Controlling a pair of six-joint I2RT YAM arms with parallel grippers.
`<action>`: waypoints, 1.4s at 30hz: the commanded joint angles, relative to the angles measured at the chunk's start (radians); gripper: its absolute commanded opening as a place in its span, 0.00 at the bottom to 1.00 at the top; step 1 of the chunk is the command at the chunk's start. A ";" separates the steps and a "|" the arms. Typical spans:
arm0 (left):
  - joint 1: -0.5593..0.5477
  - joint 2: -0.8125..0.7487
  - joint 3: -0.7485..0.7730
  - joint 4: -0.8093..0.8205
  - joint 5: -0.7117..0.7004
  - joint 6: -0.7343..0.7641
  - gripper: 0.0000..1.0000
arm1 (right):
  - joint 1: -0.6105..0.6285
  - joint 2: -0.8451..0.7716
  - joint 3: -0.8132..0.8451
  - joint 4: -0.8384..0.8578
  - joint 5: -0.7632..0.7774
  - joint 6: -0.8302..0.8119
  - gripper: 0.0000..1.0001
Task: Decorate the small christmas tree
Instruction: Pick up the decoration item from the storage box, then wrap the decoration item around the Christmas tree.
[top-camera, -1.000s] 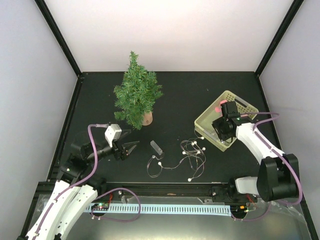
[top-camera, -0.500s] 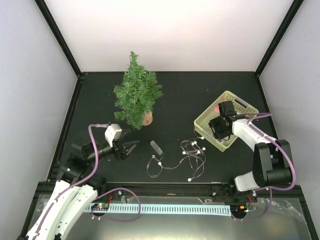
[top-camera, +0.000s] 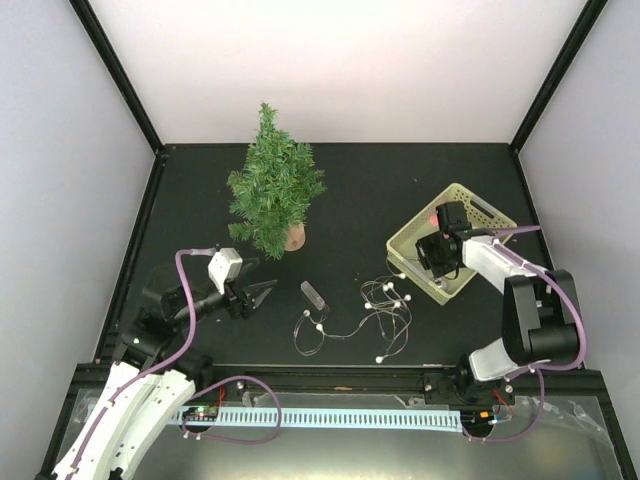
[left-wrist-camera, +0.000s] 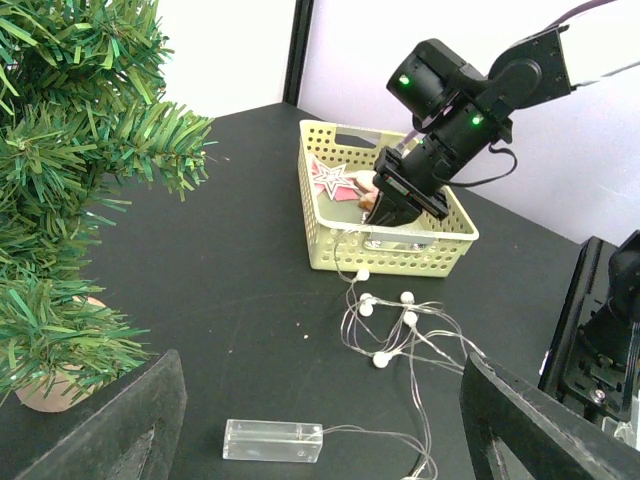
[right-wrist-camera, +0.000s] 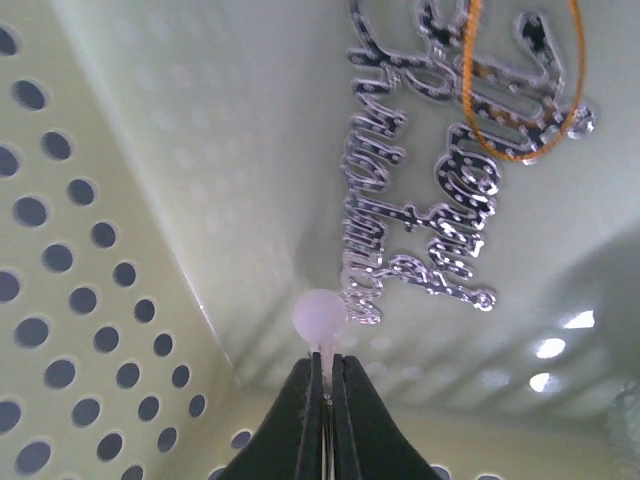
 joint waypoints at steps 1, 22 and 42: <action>-0.008 -0.004 0.005 -0.011 -0.009 0.016 0.77 | -0.010 -0.085 0.023 0.001 0.079 -0.033 0.01; -0.008 0.120 0.296 0.017 -0.006 -0.004 0.73 | 0.002 -0.588 0.288 0.383 -0.337 -0.751 0.01; -0.008 0.431 0.684 0.066 0.487 -0.041 0.70 | 0.471 -0.413 0.509 0.234 -0.816 -1.076 0.01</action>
